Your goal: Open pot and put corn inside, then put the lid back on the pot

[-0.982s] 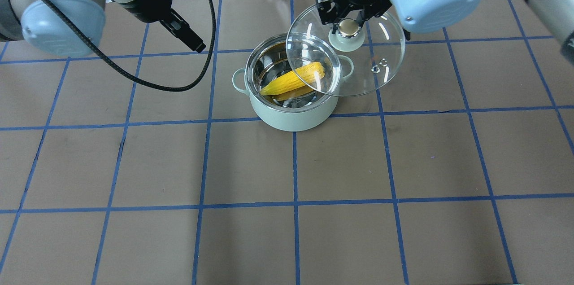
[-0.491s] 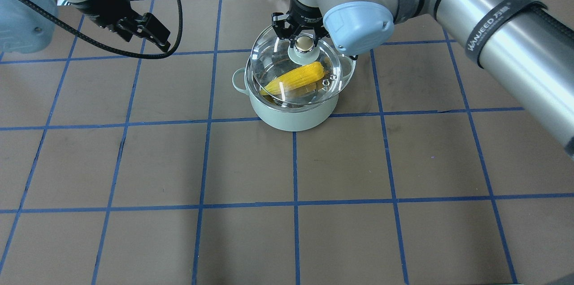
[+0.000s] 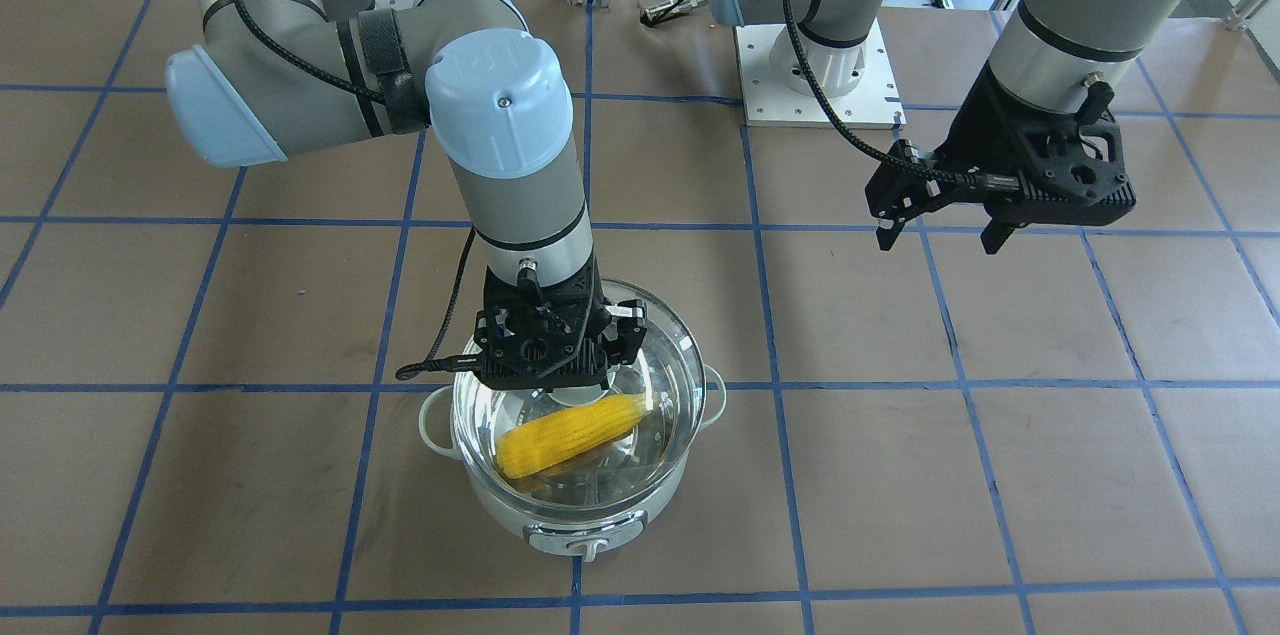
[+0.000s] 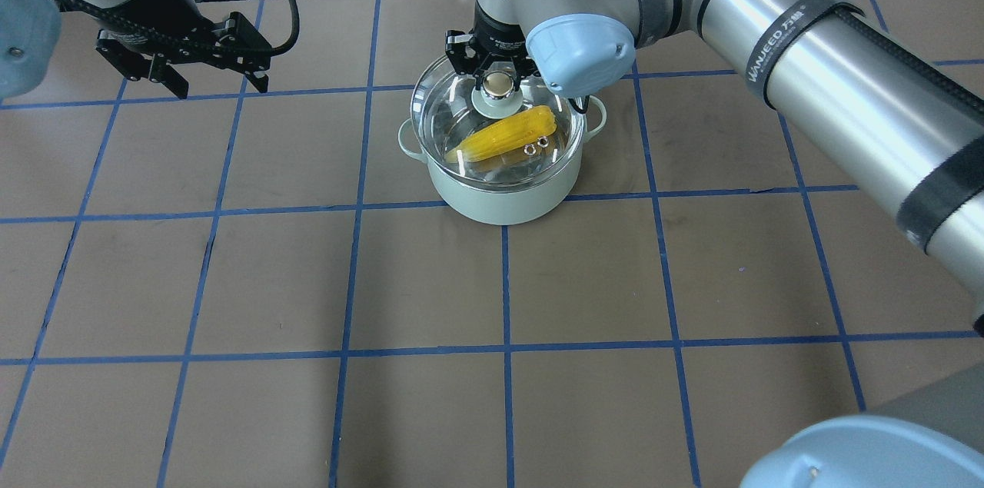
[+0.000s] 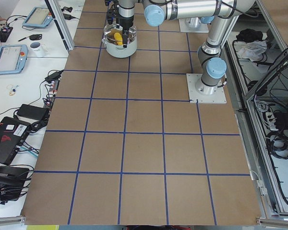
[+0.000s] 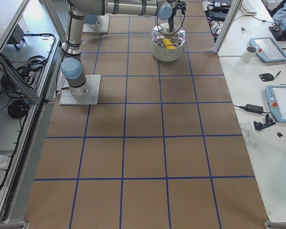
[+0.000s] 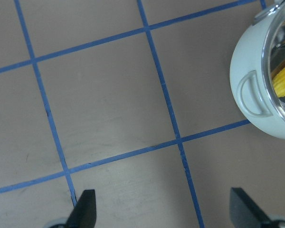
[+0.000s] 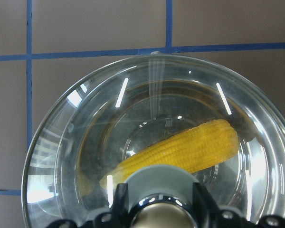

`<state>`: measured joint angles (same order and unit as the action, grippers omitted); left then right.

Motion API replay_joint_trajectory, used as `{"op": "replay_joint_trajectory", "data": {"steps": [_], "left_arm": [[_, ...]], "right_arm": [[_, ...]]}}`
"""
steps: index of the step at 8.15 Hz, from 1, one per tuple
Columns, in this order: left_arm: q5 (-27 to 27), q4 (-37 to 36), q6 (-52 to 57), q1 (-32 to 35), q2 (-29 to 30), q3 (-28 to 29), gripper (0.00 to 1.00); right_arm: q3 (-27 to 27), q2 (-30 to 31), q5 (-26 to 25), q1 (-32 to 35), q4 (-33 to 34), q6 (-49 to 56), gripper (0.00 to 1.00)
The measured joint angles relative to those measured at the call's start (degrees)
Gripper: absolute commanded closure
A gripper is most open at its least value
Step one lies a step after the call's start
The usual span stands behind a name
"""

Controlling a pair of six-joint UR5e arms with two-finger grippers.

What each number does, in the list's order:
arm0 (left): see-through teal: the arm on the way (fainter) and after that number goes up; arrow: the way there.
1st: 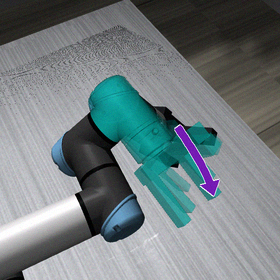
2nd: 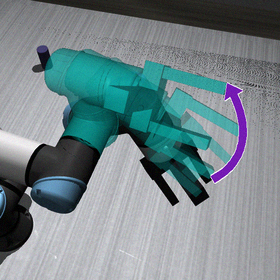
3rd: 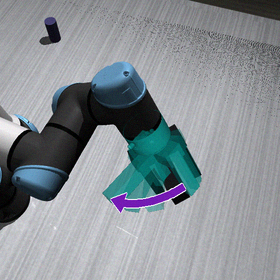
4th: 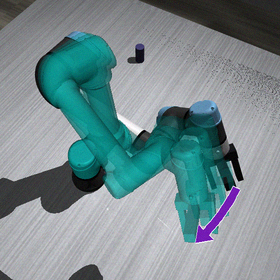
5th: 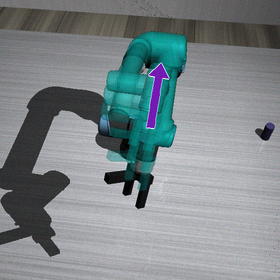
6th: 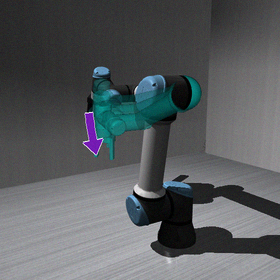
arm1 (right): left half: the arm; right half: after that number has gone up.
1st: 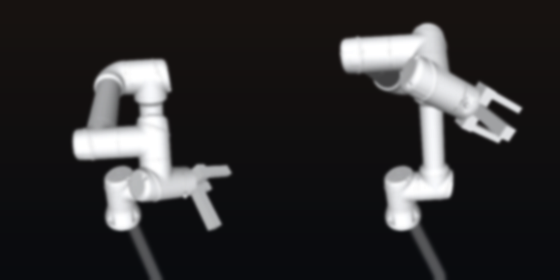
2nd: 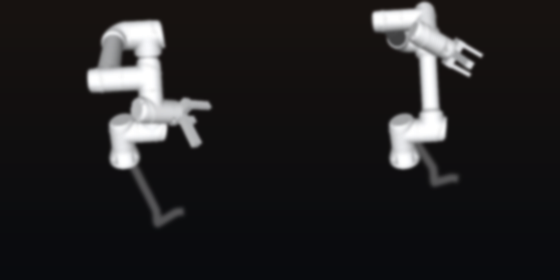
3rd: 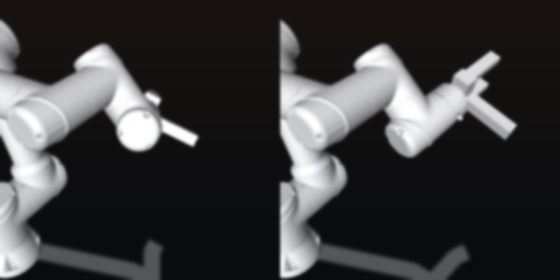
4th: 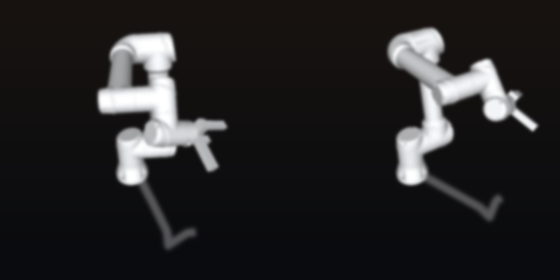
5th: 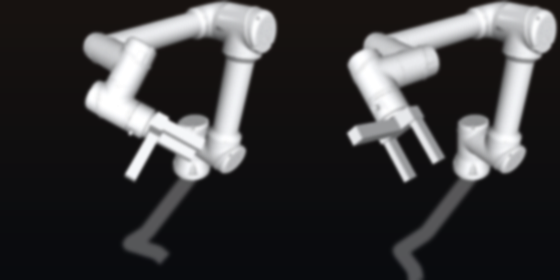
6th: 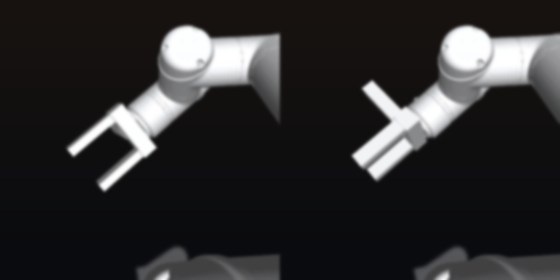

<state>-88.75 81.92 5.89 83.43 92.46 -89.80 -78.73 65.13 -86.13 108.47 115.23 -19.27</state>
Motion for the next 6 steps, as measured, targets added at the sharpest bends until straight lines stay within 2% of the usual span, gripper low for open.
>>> {"op": "replay_joint_trajectory", "data": {"steps": [3,6], "left_arm": [[0.39,0.61,-10.3,0.6,-0.32,-0.47,0.0],[0.46,0.17,-13.99,2.3,0.0,-0.56,0.0]], "right_arm": [[0.29,-0.94,0.25,0.07,-0.27,0.38,0.91],[-0.23,-1.24,0.04,0.05,-0.27,1.8,0.91]]}}
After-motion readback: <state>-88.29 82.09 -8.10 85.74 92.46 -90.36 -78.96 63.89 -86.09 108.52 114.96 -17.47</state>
